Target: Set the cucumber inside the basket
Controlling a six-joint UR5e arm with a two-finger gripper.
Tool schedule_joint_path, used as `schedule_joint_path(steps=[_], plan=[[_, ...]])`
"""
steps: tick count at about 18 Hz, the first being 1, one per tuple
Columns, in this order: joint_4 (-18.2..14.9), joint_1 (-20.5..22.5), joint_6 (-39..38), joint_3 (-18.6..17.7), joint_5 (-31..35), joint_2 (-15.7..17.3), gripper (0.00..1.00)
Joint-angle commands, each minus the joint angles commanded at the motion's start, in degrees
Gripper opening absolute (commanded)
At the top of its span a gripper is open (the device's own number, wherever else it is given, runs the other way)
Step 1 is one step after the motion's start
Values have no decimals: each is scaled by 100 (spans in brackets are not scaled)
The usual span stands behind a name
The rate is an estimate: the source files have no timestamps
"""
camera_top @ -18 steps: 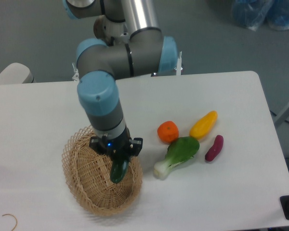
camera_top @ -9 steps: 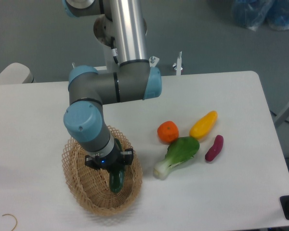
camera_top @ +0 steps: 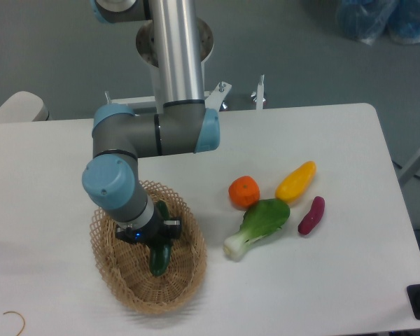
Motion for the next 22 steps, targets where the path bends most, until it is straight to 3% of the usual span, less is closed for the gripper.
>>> schedule_joint_path(steps=[4, 6, 7, 9, 13, 18, 22], plan=[[0, -53, 0, 0, 18, -53, 38], [9, -53, 0, 17, 18, -71, 47], [0, -53, 9, 18, 18, -62, 59], [9, -53, 52, 79, 114, -53, 98], [0, -44, 456, 307, 141, 34, 100], [-53, 201, 975, 869, 150, 166, 100], [-105, 649, 2546, 940, 62, 482, 100]])
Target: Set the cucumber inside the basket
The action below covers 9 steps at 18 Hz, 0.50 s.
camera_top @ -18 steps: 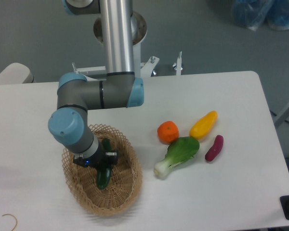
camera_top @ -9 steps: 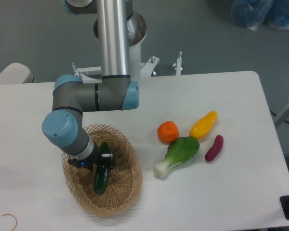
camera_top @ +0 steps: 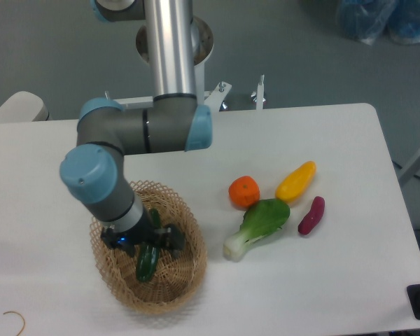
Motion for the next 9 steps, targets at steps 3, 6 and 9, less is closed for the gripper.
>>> schedule_joint_path(steps=[3, 6, 9], plan=[[-18, 413, 703, -18, -70, 203, 100], [-62, 870, 1688, 26, -228, 378, 100], [-535, 1301, 2618, 131, -378, 511, 100]])
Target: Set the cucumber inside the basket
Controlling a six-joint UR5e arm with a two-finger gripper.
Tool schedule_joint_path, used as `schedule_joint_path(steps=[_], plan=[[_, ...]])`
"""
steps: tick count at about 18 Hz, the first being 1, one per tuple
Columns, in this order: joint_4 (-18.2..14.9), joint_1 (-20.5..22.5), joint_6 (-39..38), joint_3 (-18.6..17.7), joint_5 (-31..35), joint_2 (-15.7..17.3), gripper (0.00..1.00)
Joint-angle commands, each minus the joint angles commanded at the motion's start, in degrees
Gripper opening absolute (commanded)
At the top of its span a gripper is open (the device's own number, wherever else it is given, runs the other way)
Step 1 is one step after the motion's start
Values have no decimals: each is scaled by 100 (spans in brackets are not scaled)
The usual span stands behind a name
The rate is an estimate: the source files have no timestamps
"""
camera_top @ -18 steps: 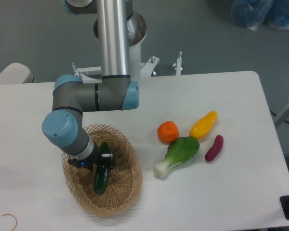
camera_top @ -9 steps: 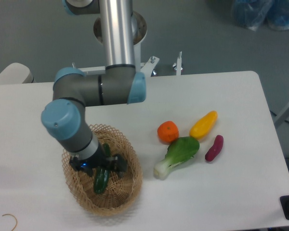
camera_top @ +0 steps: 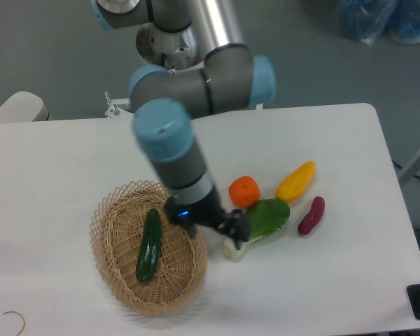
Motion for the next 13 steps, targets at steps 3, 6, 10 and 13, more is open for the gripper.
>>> schedule_joint_path(steps=[3, 6, 10, 13], plan=[[-54, 395, 1188, 18, -131, 105, 100], [-159, 809, 2058, -17, -553, 220, 100], [-317, 1082, 3255, -70, -615, 352, 100], [-309, 1161, 3292, -88, -677, 387, 100]])
